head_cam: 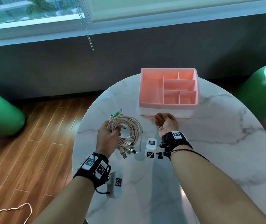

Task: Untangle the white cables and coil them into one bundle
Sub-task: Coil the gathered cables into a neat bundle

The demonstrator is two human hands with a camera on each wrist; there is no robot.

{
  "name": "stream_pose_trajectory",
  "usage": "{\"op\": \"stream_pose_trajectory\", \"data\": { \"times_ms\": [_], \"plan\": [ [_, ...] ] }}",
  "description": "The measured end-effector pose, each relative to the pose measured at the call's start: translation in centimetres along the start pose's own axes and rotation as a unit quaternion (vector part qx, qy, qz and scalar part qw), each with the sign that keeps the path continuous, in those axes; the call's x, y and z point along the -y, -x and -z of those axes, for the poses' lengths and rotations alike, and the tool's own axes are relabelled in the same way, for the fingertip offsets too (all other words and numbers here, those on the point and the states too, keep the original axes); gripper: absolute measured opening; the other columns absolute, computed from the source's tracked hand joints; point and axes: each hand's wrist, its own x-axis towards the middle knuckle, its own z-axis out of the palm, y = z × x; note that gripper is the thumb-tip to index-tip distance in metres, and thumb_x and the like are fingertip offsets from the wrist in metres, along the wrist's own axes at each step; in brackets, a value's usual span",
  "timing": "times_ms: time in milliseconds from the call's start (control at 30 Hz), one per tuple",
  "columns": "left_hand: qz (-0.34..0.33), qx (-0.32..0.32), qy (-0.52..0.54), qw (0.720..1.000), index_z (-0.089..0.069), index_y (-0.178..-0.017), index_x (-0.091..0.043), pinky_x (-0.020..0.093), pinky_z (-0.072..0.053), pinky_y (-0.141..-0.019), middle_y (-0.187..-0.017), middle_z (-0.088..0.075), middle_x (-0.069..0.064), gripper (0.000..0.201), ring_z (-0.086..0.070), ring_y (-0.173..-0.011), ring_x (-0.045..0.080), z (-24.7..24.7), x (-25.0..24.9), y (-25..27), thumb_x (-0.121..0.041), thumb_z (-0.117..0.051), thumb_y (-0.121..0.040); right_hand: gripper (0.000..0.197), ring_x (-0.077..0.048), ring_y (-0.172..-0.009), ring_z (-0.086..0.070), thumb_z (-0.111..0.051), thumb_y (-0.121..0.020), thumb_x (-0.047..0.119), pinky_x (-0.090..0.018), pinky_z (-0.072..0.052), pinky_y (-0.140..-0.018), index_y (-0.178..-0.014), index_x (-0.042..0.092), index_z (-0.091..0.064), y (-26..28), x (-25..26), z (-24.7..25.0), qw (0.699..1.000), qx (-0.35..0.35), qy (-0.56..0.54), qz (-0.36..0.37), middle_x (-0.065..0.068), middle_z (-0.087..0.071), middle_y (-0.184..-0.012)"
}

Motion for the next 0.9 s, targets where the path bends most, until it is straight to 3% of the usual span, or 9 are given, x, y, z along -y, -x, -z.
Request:
{"op": "stream_pose_trajectory", "data": {
  "times_ms": [167,267,333,400,467,567,667,800,900],
  "plan": [
    [0.004,0.007,0.012,1.0,-0.067,-0.092,-0.02,0.06,-0.058,-0.068,-0.068,-0.066,0.003,0.011,-0.064,-0.066,0.026,0.7,0.2,0.0,-0.016,-0.062,-0.083,0.02,-0.025,-0.057,-0.069,-0.05,-0.098,-0.002,-0.028,-0.056,-0.053,-0.086,0.013,-0.057,-0.3,0.2,-0.2,1.0,-0.015,0.014,-0.014,-0.016,-0.068,-0.079],
    [0.005,0.007,0.015,1.0,-0.066,-0.094,-0.018,0.059,-0.058,-0.066,-0.069,-0.066,0.004,0.01,-0.063,-0.066,0.024,0.7,0.0,0.1,-0.012,-0.062,-0.086,0.013,-0.024,-0.056,-0.069,-0.053,-0.096,-0.002,-0.027,-0.055,-0.05,-0.094,0.008,-0.061,-0.6,0.4,0.2,0.999,-0.024,0.026,-0.013,-0.02,-0.07,-0.086],
    [0.005,0.008,0.012,1.0,-0.066,-0.095,-0.017,0.059,-0.058,-0.067,-0.07,-0.066,0.005,0.011,-0.063,-0.066,0.023,0.6,0.0,0.1,-0.01,-0.062,-0.088,0.015,-0.022,-0.054,-0.069,-0.058,-0.092,-0.001,-0.027,-0.054,-0.048,-0.106,0.004,-0.061,-0.6,0.7,0.7,0.998,-0.053,0.025,0.009,-0.021,-0.072,-0.083],
    [0.004,0.012,0.015,1.0,-0.066,-0.096,-0.017,0.058,-0.059,-0.067,-0.07,-0.066,0.005,0.011,-0.063,-0.065,0.023,0.4,-0.1,0.1,-0.01,-0.063,-0.088,0.018,-0.022,-0.05,-0.068,-0.065,-0.088,-0.001,-0.029,-0.055,-0.048,-0.105,0.003,-0.057,-0.7,1.4,1.4,0.993,-0.096,0.041,0.052,-0.015,-0.071,-0.067],
    [-0.001,0.011,0.011,1.0,-0.065,-0.095,-0.016,0.053,-0.06,-0.065,-0.071,-0.066,0.006,0.011,-0.062,-0.065,0.023,0.0,-0.3,0.1,-0.008,-0.062,-0.089,0.03,-0.024,-0.053,-0.069,-0.072,-0.084,0.0,-0.034,-0.059,-0.053,-0.103,0.008,-0.05,-0.7,2.4,2.2,0.982,-0.131,0.091,0.103,-0.014,-0.07,-0.072],
    [-0.01,0.016,0.009,1.0,-0.064,-0.093,-0.019,0.043,-0.055,-0.063,-0.073,-0.066,0.006,0.013,-0.062,-0.066,0.022,-0.8,-0.9,0.2,-0.006,-0.062,-0.091,0.062,-0.031,-0.082,-0.071,-0.083,-0.074,0.005,-0.039,-0.061,-0.074,-0.118,0.016,-0.04,-0.6,3.6,2.4,0.945,-0.168,0.213,0.183,-0.016,-0.061,-0.108],
    [-0.013,0.026,0.012,1.0,-0.065,-0.094,-0.019,0.048,-0.058,-0.065,-0.072,-0.066,0.005,0.012,-0.063,-0.065,0.022,-1.4,-1.2,0.1,-0.007,-0.062,-0.09,0.087,-0.036,-0.115,-0.057,-0.087,-0.069,0.004,-0.035,-0.051,-0.092,-0.137,0.013,-0.033,-0.3,4.4,1.8,0.903,-0.183,0.325,0.213,-0.019,-0.038,-0.143],
    [-0.017,0.021,0.009,1.0,-0.065,-0.096,-0.014,0.041,-0.054,-0.064,-0.072,-0.067,0.005,0.012,-0.062,-0.065,0.019,-1.7,-1.3,-0.2,-0.006,-0.061,-0.088,0.101,-0.039,-0.122,-0.052,-0.087,-0.07,0.009,-0.041,-0.05,-0.09,-0.148,0.007,-0.023,-0.2,3.8,2.0,0.843,-0.162,0.447,0.251,-0.017,-0.03,-0.149],
    [-0.01,0.024,0.021,0.999,-0.065,-0.096,-0.015,0.042,-0.054,-0.064,-0.072,-0.067,0.005,0.011,-0.063,-0.066,0.021,-1.6,-1.3,-0.5,-0.007,-0.061,-0.088,0.11,-0.042,-0.114,-0.057,-0.087,-0.072,0.021,-0.045,-0.053,-0.082,-0.152,0.003,-0.013,-0.3,3.4,2.1,0.794,-0.165,0.519,0.269,-0.017,-0.028,-0.149]
  ]
}}
